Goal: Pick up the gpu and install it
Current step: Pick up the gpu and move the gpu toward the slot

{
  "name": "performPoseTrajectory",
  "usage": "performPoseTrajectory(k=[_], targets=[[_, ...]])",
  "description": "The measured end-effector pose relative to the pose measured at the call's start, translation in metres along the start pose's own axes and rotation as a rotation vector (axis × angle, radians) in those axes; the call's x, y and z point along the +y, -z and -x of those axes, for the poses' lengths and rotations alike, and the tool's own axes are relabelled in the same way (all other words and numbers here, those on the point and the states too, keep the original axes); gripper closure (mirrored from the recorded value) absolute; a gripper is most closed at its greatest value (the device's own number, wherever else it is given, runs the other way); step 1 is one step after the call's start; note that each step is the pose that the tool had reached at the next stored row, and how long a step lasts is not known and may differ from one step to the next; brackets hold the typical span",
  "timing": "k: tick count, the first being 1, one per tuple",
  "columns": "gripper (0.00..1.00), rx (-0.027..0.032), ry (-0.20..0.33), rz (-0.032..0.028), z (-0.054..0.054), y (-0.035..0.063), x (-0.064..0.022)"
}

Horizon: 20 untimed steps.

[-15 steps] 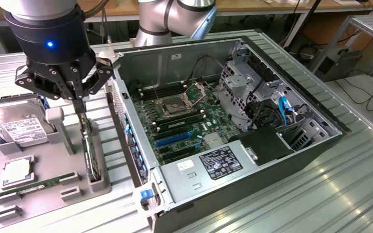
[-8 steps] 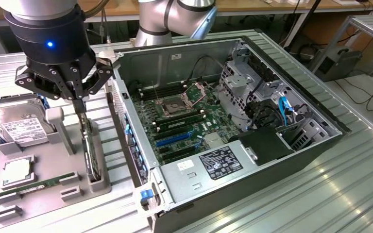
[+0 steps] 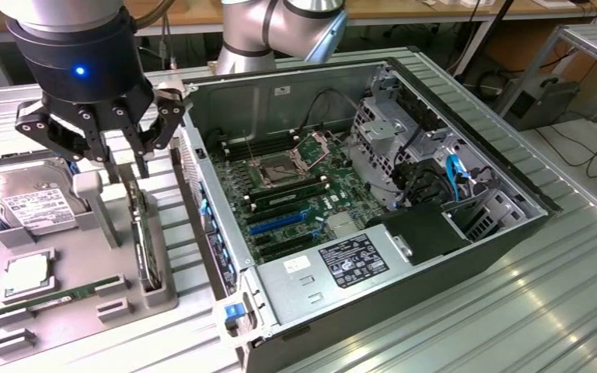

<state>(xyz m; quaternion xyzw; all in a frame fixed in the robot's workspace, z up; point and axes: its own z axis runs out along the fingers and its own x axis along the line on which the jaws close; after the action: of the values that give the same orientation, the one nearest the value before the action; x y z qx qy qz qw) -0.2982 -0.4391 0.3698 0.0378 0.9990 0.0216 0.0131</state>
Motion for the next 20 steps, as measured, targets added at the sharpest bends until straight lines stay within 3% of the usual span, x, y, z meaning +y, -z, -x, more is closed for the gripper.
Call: performPoseTrajectory(k=[2,11,20], targets=[[0.58,-0.0001,0.0,-0.0009,0.0,-0.0012,-0.0001],[0.58,-0.0059,-0.008,-0.0017,-0.01,-0.017,-0.0015],[0.58,-0.0214,-0.009,-0.0006,-0.018,-0.0317,-0.0027]])
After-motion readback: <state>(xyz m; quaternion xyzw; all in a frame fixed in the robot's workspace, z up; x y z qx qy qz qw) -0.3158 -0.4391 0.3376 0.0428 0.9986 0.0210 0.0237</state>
